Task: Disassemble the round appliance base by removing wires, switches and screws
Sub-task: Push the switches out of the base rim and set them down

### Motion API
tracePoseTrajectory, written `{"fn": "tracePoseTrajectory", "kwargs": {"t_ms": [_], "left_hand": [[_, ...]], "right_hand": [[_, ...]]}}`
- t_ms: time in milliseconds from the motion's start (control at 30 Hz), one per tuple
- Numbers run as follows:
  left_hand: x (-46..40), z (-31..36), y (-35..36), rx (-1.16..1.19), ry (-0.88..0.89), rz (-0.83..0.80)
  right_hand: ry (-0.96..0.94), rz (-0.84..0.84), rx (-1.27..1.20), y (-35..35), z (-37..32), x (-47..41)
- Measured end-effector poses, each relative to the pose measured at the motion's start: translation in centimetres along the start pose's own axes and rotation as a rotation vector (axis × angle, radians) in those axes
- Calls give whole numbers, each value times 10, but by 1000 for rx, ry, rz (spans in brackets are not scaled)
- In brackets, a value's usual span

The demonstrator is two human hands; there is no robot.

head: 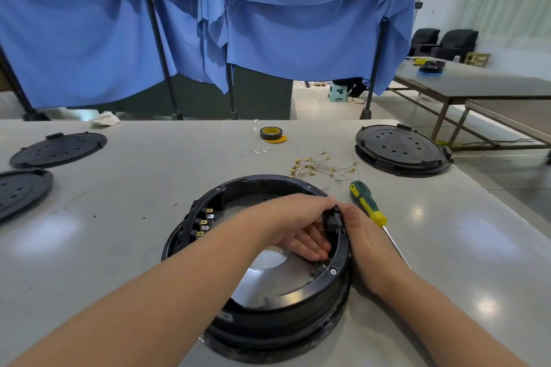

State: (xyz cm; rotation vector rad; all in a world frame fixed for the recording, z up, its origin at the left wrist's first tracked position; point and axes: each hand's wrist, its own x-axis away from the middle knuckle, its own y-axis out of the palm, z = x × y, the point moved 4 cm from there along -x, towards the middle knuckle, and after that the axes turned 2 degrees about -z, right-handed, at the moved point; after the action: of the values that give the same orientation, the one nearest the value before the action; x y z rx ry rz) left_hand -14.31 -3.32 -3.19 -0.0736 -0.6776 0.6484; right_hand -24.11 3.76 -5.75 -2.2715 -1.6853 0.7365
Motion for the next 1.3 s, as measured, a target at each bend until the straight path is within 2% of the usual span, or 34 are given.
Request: {"fn": "tracePoseTrajectory", "kwargs": {"t_ms": [533, 800, 933, 1067, 1200, 1300], "left_hand": [[-11, -6, 0, 6, 10, -12], [-8, -3, 2, 68, 11, -30], [-3, 1, 3, 224, 4, -102], [-2, 2, 2, 188, -11, -108], [2, 3, -2, 126, -5, -23], [9, 5, -16, -55, 120, 237]], "right_hand": [[28, 40, 10, -1, -1, 2], [-24, 29, -7, 0, -3, 1], [6, 18, -119, 4, 6, 0], [-12, 25, -90, 2, 2, 0], [-117, 88, -40, -5, -11, 2], [-157, 118, -31, -12, -18, 4]]}}
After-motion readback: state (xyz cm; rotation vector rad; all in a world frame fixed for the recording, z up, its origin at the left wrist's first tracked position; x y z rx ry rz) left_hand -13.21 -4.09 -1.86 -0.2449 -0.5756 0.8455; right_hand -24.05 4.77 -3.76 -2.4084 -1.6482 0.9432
